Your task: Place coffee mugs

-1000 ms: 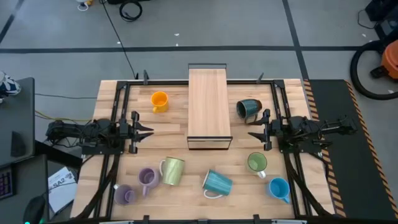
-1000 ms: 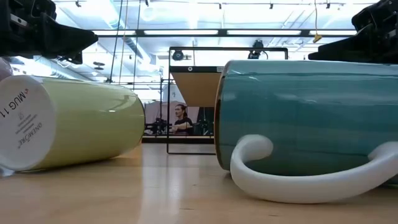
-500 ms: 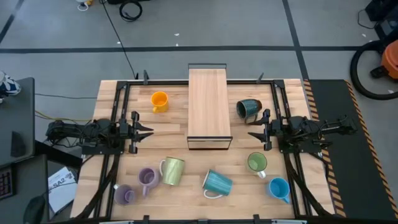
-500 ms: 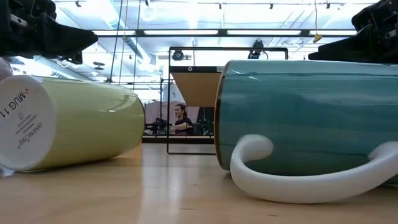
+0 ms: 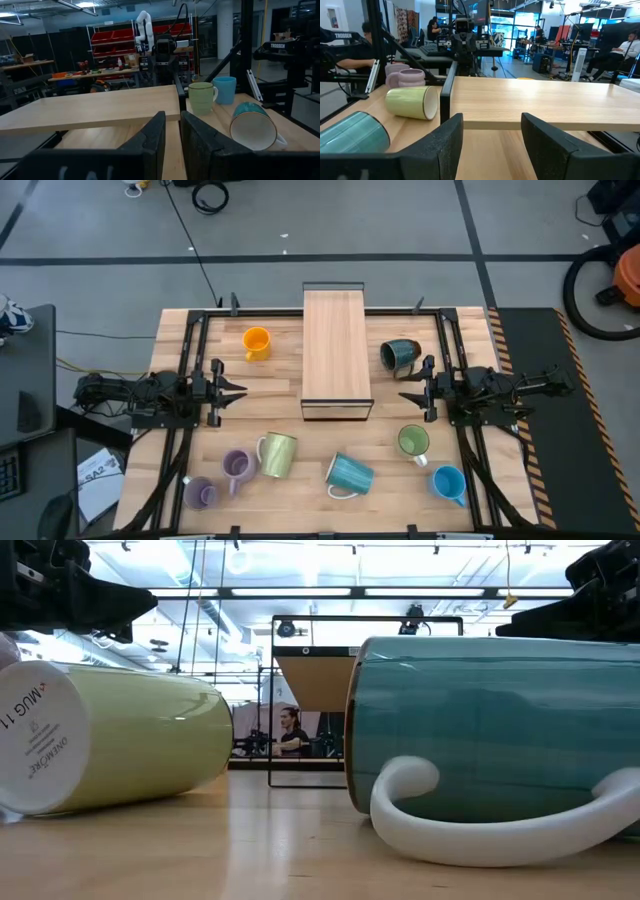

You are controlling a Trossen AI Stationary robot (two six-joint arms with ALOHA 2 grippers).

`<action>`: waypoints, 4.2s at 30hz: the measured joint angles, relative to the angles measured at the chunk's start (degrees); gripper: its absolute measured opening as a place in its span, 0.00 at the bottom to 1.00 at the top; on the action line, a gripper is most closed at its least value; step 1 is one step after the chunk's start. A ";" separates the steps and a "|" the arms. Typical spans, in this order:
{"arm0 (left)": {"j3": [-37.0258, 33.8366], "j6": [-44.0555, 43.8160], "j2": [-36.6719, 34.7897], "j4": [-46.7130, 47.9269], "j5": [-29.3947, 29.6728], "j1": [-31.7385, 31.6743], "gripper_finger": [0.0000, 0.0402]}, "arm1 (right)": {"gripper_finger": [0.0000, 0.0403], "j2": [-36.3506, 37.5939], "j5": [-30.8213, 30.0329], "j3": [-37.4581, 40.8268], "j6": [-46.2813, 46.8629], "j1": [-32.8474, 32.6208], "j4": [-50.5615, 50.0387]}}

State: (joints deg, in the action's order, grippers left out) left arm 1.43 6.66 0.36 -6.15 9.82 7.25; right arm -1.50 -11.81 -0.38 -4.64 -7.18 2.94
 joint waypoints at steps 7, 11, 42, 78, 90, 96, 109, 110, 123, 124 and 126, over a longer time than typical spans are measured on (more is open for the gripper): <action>0.00 0.01 0.00 0.00 0.00 0.02 0.17 | 0.51 0.01 0.00 0.01 0.00 -0.01 0.00; 0.00 0.00 0.00 0.00 0.00 0.00 0.17 | 0.51 0.00 0.00 0.00 0.01 -0.01 0.00; 0.07 -16.98 0.00 -3.67 18.80 -0.02 0.38 | 0.51 0.00 0.00 0.00 0.00 0.00 0.00; 25.03 -15.30 25.86 1.32 48.90 -0.07 0.53 | 0.51 0.01 0.00 0.00 0.02 -0.02 0.00; 39.21 -33.15 34.77 30.18 42.62 -8.83 0.53 | 0.51 0.00 0.00 0.00 0.00 -0.02 0.00; 40.00 -39.18 38.83 38.37 31.13 -17.83 0.53 | 0.51 0.01 -0.01 0.01 0.00 -0.02 0.00; 40.00 -39.63 48.74 40.65 20.67 -30.17 0.53 | 0.51 0.00 0.00 0.00 0.00 -0.01 0.00; 40.00 -39.65 49.49 40.67 20.21 -30.61 0.53 | 0.51 0.00 -0.02 0.00 0.00 0.00 0.00; 40.00 -39.60 60.64 42.80 11.77 -33.88 0.53 | 0.51 0.01 0.00 0.00 0.01 -0.02 0.00; 40.00 -39.60 61.49 42.80 11.19 -34.00 0.53 | 0.51 0.01 0.00 0.00 0.01 -0.01 0.00; 40.00 -39.56 63.10 42.96 9.96 -34.21 0.53 | 0.51 0.02 0.00 0.00 0.02 0.00 0.00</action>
State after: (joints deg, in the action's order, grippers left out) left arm 41.43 -32.91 63.46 36.80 19.79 -26.97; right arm -1.48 -11.81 -0.38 -4.62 -7.18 2.94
